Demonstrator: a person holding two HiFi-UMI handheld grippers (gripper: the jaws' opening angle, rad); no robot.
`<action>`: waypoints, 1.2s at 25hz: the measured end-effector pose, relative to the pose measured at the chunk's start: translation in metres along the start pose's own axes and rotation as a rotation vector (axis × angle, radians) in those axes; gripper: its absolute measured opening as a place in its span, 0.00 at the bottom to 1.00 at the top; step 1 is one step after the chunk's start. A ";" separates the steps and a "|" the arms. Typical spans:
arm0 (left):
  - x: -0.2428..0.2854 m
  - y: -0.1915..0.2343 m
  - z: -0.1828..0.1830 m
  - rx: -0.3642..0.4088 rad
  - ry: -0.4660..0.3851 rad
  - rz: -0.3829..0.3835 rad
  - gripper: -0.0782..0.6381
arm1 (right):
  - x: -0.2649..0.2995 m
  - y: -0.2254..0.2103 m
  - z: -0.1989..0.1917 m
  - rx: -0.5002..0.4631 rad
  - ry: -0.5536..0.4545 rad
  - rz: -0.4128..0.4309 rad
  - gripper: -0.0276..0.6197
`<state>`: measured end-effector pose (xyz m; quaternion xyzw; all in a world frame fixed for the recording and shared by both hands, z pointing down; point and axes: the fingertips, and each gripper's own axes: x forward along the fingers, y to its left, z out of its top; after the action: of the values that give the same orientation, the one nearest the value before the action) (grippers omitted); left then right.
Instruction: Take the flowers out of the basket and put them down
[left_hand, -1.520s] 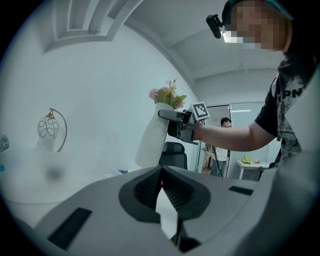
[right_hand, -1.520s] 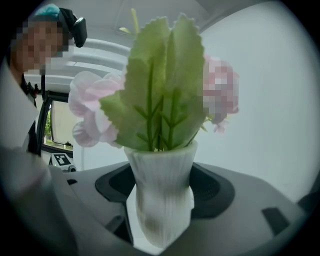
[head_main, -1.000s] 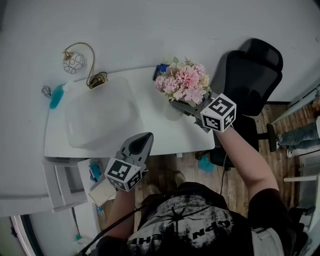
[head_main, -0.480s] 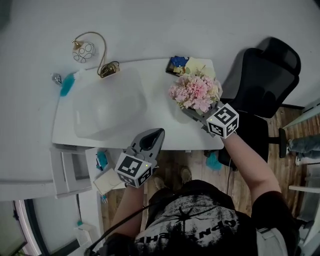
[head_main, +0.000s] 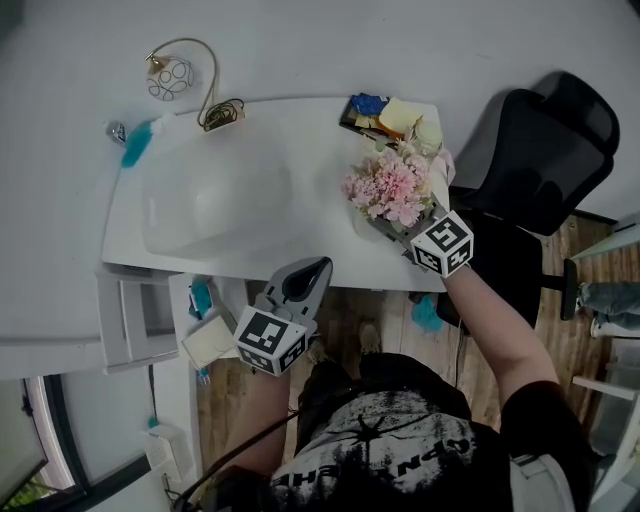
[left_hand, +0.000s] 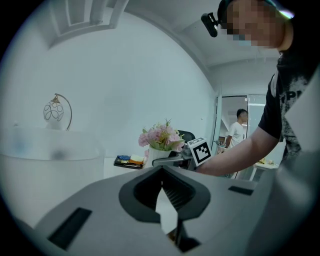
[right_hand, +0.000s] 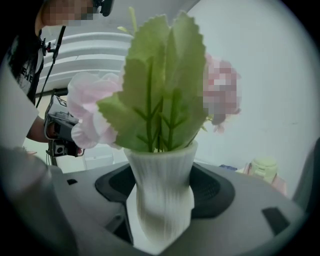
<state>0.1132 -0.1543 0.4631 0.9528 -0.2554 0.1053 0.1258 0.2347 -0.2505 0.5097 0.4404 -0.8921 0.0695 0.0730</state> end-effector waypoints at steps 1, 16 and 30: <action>0.000 -0.002 -0.001 -0.002 0.002 0.001 0.13 | 0.000 0.000 -0.002 0.000 -0.004 0.000 0.56; 0.004 -0.006 -0.020 -0.040 0.022 0.008 0.13 | 0.006 0.001 -0.009 -0.006 -0.053 -0.020 0.56; 0.015 -0.009 -0.024 -0.060 0.034 -0.027 0.13 | 0.006 0.002 -0.024 0.058 -0.018 -0.016 0.57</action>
<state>0.1270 -0.1470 0.4878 0.9501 -0.2432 0.1118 0.1600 0.2311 -0.2492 0.5341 0.4499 -0.8869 0.0906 0.0528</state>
